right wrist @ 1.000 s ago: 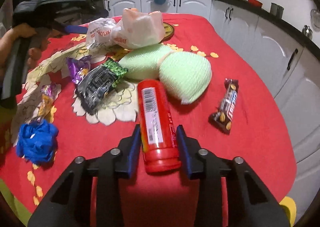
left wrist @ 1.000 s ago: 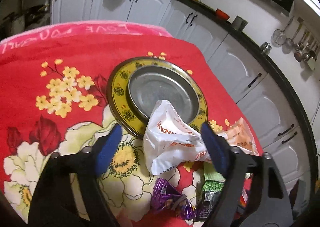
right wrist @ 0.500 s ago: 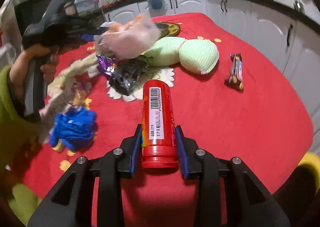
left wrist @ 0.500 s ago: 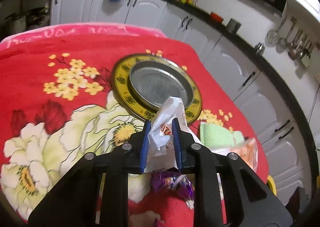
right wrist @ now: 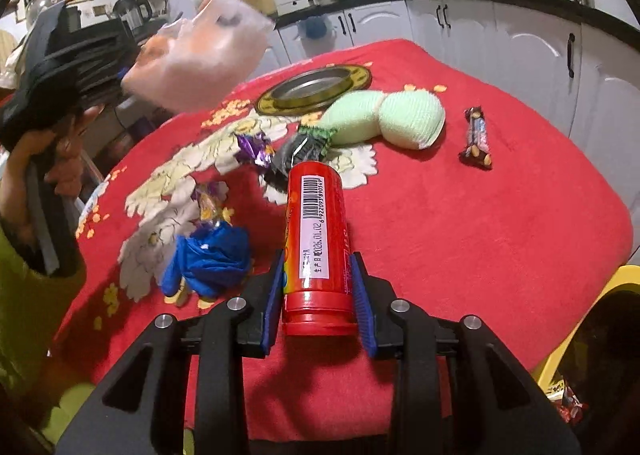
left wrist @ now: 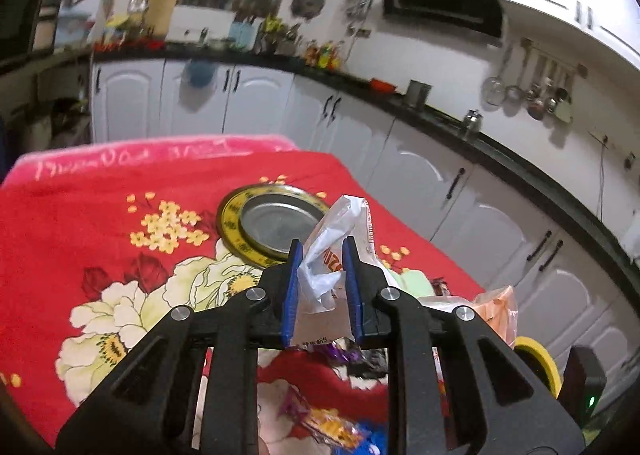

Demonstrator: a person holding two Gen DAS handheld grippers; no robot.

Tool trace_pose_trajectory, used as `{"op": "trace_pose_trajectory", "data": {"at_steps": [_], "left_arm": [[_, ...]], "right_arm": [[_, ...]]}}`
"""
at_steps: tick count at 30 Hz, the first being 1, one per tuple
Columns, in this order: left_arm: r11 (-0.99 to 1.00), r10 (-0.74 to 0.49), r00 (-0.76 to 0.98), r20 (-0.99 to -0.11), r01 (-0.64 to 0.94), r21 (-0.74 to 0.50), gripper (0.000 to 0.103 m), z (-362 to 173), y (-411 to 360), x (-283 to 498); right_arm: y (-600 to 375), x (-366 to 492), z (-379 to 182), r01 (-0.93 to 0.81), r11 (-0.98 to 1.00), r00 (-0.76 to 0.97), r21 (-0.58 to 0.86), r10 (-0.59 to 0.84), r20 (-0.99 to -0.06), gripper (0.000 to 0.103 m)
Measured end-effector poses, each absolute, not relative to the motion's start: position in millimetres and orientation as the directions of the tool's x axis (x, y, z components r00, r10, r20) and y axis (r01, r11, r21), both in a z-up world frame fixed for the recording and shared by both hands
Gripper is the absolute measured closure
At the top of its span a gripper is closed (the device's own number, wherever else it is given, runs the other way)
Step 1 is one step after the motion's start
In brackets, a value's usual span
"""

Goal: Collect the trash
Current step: 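Carry the red bottle and white plastic bag over the yellow bin with both tools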

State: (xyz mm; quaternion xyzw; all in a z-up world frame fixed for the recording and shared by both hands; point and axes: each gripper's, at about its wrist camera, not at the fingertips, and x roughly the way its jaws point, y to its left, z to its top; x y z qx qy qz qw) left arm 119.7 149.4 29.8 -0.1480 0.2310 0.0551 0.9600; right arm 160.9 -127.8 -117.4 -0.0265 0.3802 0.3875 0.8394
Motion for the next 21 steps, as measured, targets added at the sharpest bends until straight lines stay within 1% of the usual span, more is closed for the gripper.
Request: {"op": "trace_pose_trajectory", "data": {"at_steps": [5,21], "left_arm": [[0.959,-0.005,0.897,-0.442,-0.121,-0.257,0.089,35,134,108],[0.983,-0.047,0.914,-0.403,-0.03,-0.183,0.089,40,86,90]], "right_arm": [[-140,158,-105,-0.658,0.714,0.451,0.239,0.628,-0.634,0.073],[-200,158,-74,-0.559,0.791,0.588,0.249,0.589,-0.554,0.073]]}}
